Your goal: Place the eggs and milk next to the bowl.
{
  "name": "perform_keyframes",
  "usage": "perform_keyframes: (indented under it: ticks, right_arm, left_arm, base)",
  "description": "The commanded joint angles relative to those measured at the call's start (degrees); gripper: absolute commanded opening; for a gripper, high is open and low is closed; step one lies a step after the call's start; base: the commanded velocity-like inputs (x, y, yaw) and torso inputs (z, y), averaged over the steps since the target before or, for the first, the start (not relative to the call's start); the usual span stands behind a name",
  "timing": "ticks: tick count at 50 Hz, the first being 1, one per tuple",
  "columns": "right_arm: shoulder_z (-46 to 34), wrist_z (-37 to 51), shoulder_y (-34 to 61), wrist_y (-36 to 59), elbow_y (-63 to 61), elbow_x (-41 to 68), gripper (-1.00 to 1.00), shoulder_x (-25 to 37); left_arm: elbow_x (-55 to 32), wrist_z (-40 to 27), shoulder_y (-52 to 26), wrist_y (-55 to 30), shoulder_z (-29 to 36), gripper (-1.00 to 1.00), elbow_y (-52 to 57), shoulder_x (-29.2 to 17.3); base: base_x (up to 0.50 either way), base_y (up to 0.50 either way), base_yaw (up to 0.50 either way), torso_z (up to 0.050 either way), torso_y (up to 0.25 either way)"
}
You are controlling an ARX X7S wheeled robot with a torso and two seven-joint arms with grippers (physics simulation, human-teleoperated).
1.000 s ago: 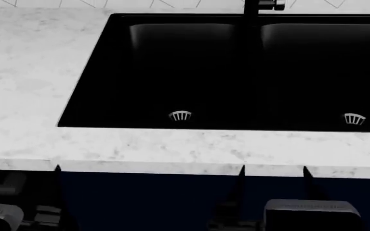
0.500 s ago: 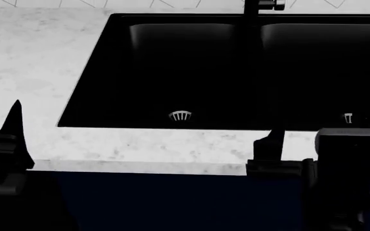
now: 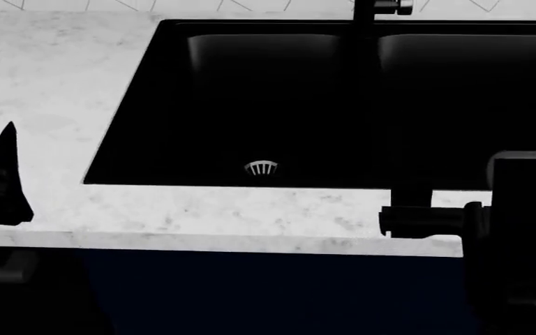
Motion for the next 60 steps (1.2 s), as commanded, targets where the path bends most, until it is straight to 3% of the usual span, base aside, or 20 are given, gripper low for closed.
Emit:
perform_keyframes:
  ticks: [1,5,6,15,60]
  right_arm:
    - [-0.49,0.24,-1.44,-2.0,0.39,-0.56,1.0,-0.71]
    - [-0.49,0.24,-1.44,-2.0,0.39,-0.56,1.0,-0.71]
    - [1.62,-4.71,-1.2,-1.44,-0.13,-6.09,1.0,-4.11]
    - [0.39,-4.57,-2.55,-4.06,1.25,-6.6,1.0,-3.76]
    - [0.3,-4.31,-4.96,-4.14,-1.92,-4.17,1.0,-3.89]
  left_arm:
    - [0.45,0.05,1.54,1.56,0.05,1.0,0.04,0.79]
    - [0.45,0.05,1.54,1.56,0.05,1.0,0.04,0.79]
    - [6.97,5.81,1.34,-0.7,-2.29,1.0,1.32,4.82]
    - [7.56,5.16,2.85,0.89,-2.81,1.0,0.05,4.82]
    - [6.1,4.05,4.73,1.44,-4.98,1.0,1.02,4.18]
  base:
    - [0.0,0.0,0.0,0.0,0.0]
    - [0.0,0.0,0.0,0.0,0.0]
    - [0.0,0.0,0.0,0.0,0.0]
    - [0.0,0.0,0.0,0.0,0.0]
    - [0.0,0.5,0.0,0.0,0.0]
